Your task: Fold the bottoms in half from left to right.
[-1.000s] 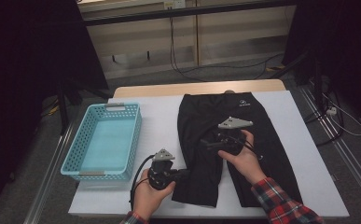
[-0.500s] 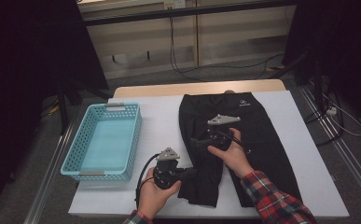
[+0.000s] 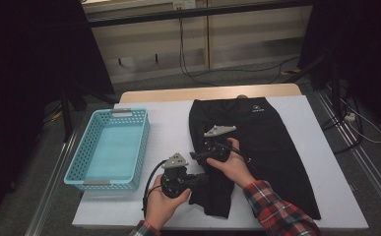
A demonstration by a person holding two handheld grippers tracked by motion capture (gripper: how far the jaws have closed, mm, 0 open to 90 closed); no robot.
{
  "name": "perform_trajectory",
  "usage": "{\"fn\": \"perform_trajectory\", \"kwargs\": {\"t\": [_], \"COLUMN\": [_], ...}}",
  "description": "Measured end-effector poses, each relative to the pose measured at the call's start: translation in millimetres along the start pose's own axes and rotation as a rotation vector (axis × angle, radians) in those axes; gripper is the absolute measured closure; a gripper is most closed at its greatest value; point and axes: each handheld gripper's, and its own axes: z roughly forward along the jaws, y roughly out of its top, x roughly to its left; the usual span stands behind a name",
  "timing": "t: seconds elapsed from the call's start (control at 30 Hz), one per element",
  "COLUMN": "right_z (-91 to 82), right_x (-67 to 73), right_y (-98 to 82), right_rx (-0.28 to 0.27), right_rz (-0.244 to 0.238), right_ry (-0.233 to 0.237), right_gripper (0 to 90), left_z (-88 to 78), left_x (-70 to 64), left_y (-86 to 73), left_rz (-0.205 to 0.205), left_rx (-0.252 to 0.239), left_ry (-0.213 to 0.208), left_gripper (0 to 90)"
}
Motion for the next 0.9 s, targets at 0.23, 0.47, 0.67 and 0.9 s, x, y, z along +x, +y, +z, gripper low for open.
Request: {"fn": "perform_trajectory", "kwargs": {"t": [0.23, 0.47, 0.67, 0.9], "right_z": [6.5, -15.1, -54.0, -85.5], "right_x": [-6.6, -20.4, -35.1, -43.9], "right_y": [-1.2, 1.4, -0.4, -25.6], "right_rx": [0.065, 0.064, 0.001, 0.027], "right_rz": [-0.080, -0.094, -0.057, -0.031], "right_ry": [-0.029, -0.067, -0.117, -0.133], "right_gripper": [76.2, 88.6, 88.5, 88.6], "left_z": [-2.4, 1.0, 8.3, 12.9], "left_x": [2.8, 2.6, 1.2, 1.0], "left_y": [1.7, 3.1, 5.0, 6.8], "left_rz": [0.002, 0.006, 0.003, 0.007], "left_rx": [-0.016, -0.016, -0.016, 0.003], "left_ry": [0.000, -0.005, -0.012, -0.021], "left_gripper": [88.7, 88.7, 88.8, 88.7]}}
